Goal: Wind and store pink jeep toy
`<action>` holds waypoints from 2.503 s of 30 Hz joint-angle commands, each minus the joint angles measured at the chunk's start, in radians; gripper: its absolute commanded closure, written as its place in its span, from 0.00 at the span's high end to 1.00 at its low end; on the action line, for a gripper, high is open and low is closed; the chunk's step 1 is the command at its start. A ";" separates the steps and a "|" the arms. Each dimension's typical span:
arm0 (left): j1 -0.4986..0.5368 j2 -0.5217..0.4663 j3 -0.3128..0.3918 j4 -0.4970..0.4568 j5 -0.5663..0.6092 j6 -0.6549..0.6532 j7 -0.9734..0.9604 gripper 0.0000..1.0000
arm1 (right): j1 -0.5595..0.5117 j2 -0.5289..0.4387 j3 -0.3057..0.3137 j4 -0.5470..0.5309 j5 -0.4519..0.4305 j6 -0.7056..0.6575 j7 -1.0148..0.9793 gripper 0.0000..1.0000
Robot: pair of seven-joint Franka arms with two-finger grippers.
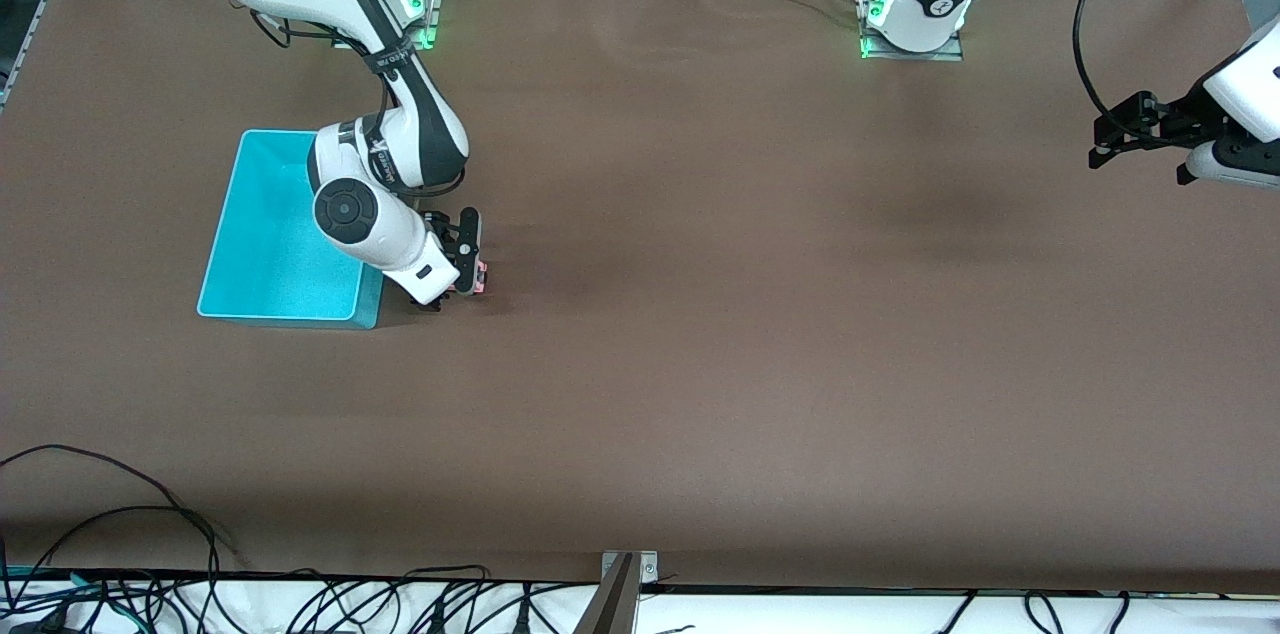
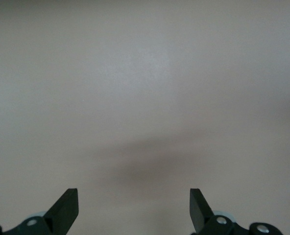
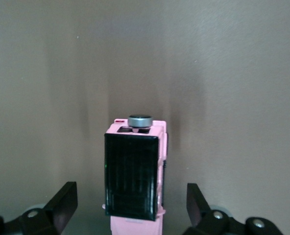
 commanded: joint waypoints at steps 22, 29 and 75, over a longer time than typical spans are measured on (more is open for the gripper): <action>0.009 0.052 -0.005 0.122 -0.038 -0.017 -0.014 1.00 | 0.001 -0.127 0.004 0.070 0.014 -0.149 -0.020 0.37; 0.009 0.057 -0.004 0.122 -0.043 -0.017 -0.014 1.00 | -0.008 -0.185 -0.058 0.165 0.014 -0.374 -0.027 0.37; -0.006 0.069 -0.008 0.137 -0.031 -0.011 -0.080 1.00 | 0.001 -0.323 -0.451 -0.378 0.047 -0.109 -0.509 0.37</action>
